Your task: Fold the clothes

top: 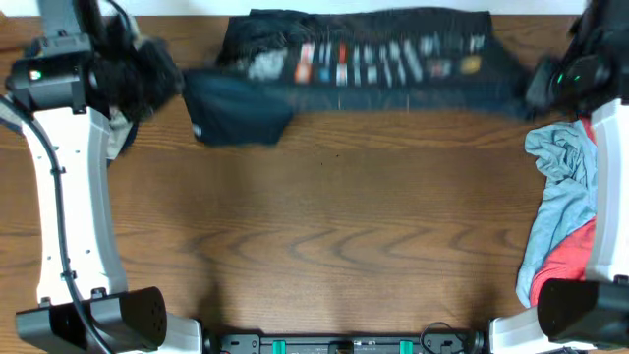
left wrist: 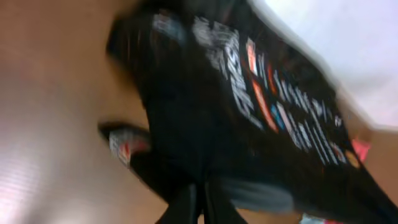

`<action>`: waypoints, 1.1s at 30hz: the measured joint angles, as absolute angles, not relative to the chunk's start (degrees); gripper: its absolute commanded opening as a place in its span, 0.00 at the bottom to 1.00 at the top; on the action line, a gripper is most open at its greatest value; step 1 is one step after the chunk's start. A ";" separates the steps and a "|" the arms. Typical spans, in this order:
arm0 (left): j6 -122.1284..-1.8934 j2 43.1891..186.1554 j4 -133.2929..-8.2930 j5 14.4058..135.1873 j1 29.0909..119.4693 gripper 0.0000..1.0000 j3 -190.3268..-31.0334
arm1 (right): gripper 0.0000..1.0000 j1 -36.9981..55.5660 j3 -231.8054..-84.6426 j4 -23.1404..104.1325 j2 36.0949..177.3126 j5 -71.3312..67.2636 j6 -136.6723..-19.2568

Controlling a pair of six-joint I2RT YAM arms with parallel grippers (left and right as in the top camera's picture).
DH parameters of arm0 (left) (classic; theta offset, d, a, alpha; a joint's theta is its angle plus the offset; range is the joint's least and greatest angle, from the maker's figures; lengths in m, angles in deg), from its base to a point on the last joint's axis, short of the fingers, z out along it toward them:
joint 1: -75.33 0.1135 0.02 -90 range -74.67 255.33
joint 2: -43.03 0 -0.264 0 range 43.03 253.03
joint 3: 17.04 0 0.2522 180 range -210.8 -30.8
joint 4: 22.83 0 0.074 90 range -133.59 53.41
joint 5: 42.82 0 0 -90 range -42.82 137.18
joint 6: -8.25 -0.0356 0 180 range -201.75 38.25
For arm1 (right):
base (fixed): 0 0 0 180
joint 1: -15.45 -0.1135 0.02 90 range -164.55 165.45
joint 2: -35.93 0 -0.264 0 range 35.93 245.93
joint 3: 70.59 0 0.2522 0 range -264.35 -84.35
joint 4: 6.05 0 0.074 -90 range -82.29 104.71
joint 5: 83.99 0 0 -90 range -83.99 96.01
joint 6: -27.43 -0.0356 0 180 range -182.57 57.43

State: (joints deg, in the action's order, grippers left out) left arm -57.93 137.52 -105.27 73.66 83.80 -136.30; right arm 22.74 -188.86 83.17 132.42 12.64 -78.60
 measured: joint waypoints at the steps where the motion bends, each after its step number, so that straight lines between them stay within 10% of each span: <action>1: -58.70 137.52 -107.48 73.81 83.62 0.06 -135.47 | 0.01 22.74 -187.33 84.64 132.42 13.26 -78.60; 17: -67.38 137.52 -128.75 72.17 80.67 0.06 -113.48 | 0.01 22.93 -168.16 98.32 132.64 18.06 -80.61; 29: -65.06 137.44 -96.53 69.70 80.67 0.06 -113.02 | 0.01 22.93 -167.72 73.55 132.64 16.56 -81.02; 30: -64.16 137.55 -91.79 69.68 80.67 0.13 -113.00 | 0.04 22.93 -167.55 69.62 132.64 16.10 -81.02; 33: -61.56 138.46 -80.92 69.57 80.50 0.64 -113.11 | 0.66 22.93 -166.28 58.80 132.64 14.70 -81.42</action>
State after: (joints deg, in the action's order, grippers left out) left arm -61.56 138.46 -80.92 69.57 80.50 -113.11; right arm 22.93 -166.28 58.80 132.64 14.70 -81.42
